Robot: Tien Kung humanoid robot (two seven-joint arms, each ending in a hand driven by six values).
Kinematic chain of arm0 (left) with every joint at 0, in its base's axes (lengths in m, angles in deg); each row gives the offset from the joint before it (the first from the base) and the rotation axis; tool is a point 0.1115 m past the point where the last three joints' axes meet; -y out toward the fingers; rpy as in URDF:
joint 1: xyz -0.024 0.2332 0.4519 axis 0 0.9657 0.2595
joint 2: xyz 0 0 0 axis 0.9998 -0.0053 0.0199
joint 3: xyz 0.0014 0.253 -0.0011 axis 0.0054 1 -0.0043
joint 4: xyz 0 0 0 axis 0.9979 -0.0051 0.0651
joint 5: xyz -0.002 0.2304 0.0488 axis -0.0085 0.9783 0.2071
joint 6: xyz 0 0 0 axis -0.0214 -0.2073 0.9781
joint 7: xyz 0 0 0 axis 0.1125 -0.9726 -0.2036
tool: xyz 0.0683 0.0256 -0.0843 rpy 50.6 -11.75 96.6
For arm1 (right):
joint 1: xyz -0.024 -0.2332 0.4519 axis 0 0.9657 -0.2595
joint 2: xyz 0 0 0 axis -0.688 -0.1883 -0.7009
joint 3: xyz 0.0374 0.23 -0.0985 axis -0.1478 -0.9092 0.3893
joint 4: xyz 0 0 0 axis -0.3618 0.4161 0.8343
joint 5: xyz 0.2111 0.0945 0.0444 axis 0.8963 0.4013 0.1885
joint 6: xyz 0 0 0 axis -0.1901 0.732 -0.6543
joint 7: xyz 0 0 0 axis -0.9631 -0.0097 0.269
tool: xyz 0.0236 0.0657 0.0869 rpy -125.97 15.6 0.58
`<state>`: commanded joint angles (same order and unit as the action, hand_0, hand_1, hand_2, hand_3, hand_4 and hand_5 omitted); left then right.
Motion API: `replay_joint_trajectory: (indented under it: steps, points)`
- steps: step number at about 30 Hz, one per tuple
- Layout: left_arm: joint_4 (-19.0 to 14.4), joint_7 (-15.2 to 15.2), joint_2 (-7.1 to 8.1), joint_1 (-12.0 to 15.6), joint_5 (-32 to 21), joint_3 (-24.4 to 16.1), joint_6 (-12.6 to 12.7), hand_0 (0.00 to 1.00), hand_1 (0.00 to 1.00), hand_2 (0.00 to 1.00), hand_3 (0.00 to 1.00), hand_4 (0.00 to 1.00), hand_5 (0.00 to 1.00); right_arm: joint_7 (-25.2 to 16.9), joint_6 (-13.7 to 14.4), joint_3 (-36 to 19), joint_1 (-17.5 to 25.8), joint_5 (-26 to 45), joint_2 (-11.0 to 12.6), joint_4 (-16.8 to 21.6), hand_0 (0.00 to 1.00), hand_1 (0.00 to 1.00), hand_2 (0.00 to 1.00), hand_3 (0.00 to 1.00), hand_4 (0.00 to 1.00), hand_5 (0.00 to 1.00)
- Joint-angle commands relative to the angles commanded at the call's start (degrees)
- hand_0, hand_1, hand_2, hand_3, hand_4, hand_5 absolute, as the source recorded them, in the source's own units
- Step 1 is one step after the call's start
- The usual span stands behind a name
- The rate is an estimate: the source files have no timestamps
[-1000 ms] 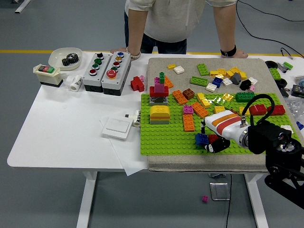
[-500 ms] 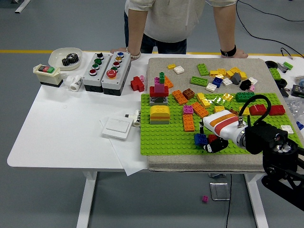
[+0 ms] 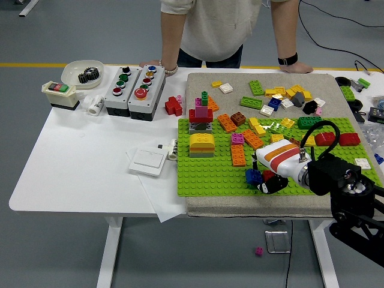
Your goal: Pick up the brick,pile it on top of brick,press brick,pick up the brick,pile it on top of brick,press brick
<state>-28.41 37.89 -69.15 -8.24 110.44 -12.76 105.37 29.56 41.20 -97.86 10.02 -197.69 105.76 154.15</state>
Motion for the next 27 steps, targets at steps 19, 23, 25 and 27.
replay_joint_trajectory:
  steps: [19, 23, 25, 27]
  points:
    - [0.03, 0.03, 0.01, 0.05, -0.12, 0.05, -0.04, 0.761, 0.725, 0.733, 0.587, 0.641, 0.661, 0.09, -0.04, -0.38, -0.11, -0.16, 0.09, 1.0, 0.108, 0.022, 0.112, 0.467, 0.756, 0.336]
    - [0.05, -0.03, 0.02, 0.13, 0.03, -0.03, -0.06, 0.76, 0.725, 0.732, 0.587, 0.642, 0.661, 0.13, -0.19, -0.21, -0.34, -0.1, 0.3, 1.46, 0.109, 0.019, 0.112, 0.467, 0.756, 0.339]
    - [0.07, -0.03, 0.03, 0.17, 0.06, -0.04, -0.06, 0.76, 0.725, 0.732, 0.587, 0.642, 0.661, 0.12, -0.28, 0.16, -0.56, 0.0, 0.58, 1.75, 0.109, 0.019, 0.112, 0.467, 0.756, 0.339]
    - [0.08, -0.06, 0.05, 0.21, 0.16, -0.1, -0.07, 0.76, 0.725, 0.732, 0.587, 0.642, 0.661, 0.09, -0.32, 0.5, -0.84, 0.04, 0.91, 2.07, 0.109, 0.019, 0.112, 0.467, 0.756, 0.339]
